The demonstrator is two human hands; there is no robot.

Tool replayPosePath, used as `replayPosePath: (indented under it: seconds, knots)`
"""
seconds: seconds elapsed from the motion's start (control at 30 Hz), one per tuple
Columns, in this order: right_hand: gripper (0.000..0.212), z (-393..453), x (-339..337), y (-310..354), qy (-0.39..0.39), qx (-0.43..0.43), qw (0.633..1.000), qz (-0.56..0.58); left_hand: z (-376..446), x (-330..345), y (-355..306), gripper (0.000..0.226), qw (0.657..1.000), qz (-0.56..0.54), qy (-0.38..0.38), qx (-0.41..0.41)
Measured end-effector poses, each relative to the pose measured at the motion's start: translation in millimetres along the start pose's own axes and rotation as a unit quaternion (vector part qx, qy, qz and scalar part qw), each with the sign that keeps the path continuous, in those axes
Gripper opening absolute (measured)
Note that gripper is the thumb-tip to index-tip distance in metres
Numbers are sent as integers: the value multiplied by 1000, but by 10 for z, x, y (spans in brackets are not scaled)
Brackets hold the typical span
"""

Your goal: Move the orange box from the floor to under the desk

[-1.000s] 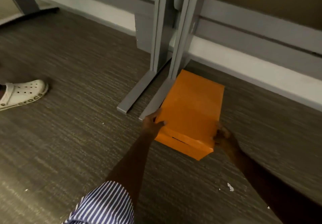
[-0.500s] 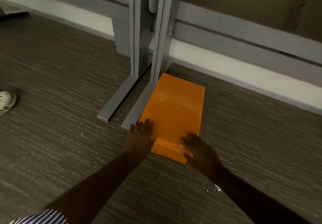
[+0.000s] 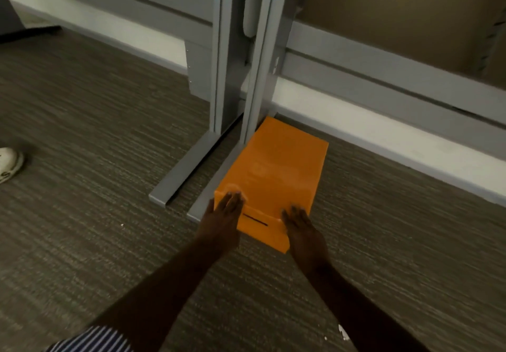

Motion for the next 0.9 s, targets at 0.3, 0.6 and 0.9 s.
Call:
replayPosePath:
  seconds: [0.3,0.6,0.9]
  knots:
    - [56,497,-158,-310,7,7,1000,-12,396,-510,-4,79,996,73,32,28]
    - [64,485,-267,-281,12,50,993,102,515,-526,-33,80,998,4,58,11]
    - [80,127,-536,-97,-114,-35,986,115,133,-761,-152,68,998,6,-65,18]
Point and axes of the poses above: each hand's wrist, its own z-axis towards the middle knuckle, its own x-axis out of the palm, y = z × x, the point moved 4 cm from there along z, towards the middle knuckle, and after that the axes turned 7 degrees about y, right-handed, at the moved point
